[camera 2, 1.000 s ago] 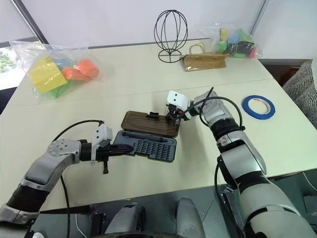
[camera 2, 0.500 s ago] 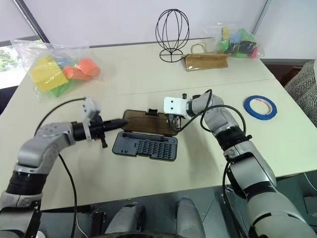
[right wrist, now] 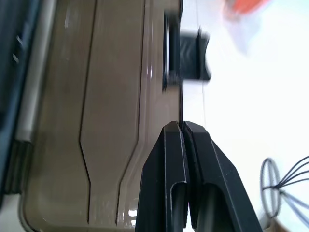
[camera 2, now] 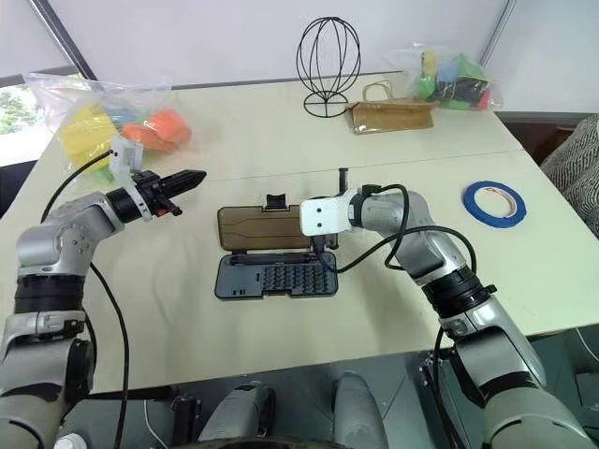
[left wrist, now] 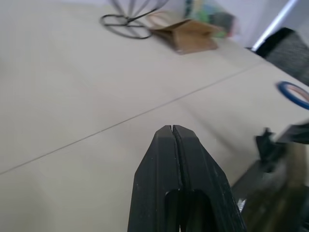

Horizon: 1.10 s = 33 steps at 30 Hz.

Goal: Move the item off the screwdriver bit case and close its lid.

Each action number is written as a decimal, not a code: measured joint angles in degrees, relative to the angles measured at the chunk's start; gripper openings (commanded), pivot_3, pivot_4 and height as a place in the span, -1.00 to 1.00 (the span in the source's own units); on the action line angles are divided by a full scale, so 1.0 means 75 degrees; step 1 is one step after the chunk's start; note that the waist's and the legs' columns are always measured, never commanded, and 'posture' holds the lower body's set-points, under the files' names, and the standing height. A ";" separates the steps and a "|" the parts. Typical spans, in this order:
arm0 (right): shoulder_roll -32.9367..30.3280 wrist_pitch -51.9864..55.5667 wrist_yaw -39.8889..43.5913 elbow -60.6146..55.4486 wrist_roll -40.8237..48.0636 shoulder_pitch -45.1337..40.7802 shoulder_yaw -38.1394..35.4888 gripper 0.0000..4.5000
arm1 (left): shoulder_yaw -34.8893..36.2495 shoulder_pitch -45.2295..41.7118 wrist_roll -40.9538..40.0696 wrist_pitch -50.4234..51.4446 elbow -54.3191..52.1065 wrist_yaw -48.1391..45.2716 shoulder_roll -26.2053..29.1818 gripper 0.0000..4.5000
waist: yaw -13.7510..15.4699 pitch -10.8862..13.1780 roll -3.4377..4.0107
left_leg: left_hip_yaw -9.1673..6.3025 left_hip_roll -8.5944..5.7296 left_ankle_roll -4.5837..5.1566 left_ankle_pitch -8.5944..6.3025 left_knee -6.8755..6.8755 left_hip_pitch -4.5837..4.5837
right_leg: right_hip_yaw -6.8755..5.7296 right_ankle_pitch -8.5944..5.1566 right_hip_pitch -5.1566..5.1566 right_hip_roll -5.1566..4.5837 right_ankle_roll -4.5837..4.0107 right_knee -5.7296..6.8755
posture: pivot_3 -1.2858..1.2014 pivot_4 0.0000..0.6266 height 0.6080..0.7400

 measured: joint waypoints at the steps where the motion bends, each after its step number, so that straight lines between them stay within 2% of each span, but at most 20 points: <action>1: -0.0018 0.0055 0.0000 -0.0133 0.0001 0.0060 -0.0008 -0.98 | -0.0135 -0.0016 0.0198 -0.0193 0.0211 -0.0033 -0.0059 -1.00 | -0.0001 0.0000 0.0000 | 0.0000 0.0000 0.0000 0.0000 0.0000 0.0000 | 0.0000 0.0000 0.0000 0.0000 0.0000 0.0000 | 0.03 -0.52 1.00; 10: -0.0047 0.0324 -0.0017 -0.0304 0.0005 0.0115 -0.0027 -0.98 | -0.1592 0.0419 0.1239 -0.1152 0.0388 -0.1040 -0.0526 -1.00 | -0.0008 0.0000 0.0000 | 0.0000 0.0002 0.0000 0.0000 -0.0002 0.0000 | 0.0000 0.0000 -0.0002 0.0001 0.0000 0.0002 | 0.03 -0.52 1.00; 15: 0.0007 0.0504 0.0041 -0.0209 0.0182 0.0072 -0.0042 -0.98 | -0.1449 0.0354 0.1203 -0.1171 0.0202 -0.0991 -0.0573 -1.00 | -0.0004 0.0001 -0.0001 | 0.0000 0.0002 0.0000 0.0000 0.0000 -0.0001 | 0.0000 0.0000 -0.0001 0.0001 0.0000 0.0002 | 0.03 -0.52 1.00; 20: 0.0406 0.1161 0.0278 0.0801 0.0827 -0.0372 -0.0286 -0.98 | -0.1073 0.0330 0.0642 -0.0383 -0.1048 -0.0977 -0.0481 -1.00 | -0.0004 0.0002 -0.0003 | -0.0003 0.0003 0.0000 0.0000 0.0002 -0.0002 | 0.0000 0.0000 0.0000 -0.0001 0.0000 0.0002 | 0.03 -0.52 1.00; 27: 0.0566 0.1378 0.1288 0.2704 0.1296 -0.1228 -0.0221 -0.98 | -0.1194 0.1630 0.0217 0.0577 -0.2983 -0.1695 0.0630 -1.00 | -0.0166 0.0002 -0.0002 | -0.0005 0.0008 0.0000 0.0000 -0.0017 0.0005 | 0.0000 0.0000 -0.0001 0.0002 0.0000 0.0000 | 0.03 -0.52 1.00; 33: 0.1078 0.1448 0.1864 0.4163 0.1528 -0.1822 -0.0169 -0.98 | -0.1611 0.2588 0.0447 0.0337 -0.3730 -0.2122 0.1148 -1.00 | -0.0191 0.0004 0.0001 | -0.0006 0.0010 0.0000 0.0000 -0.0017 0.0003 | 0.0000 0.0000 -0.0001 0.0001 -0.0001 -0.0002 | 0.03 -0.52 1.00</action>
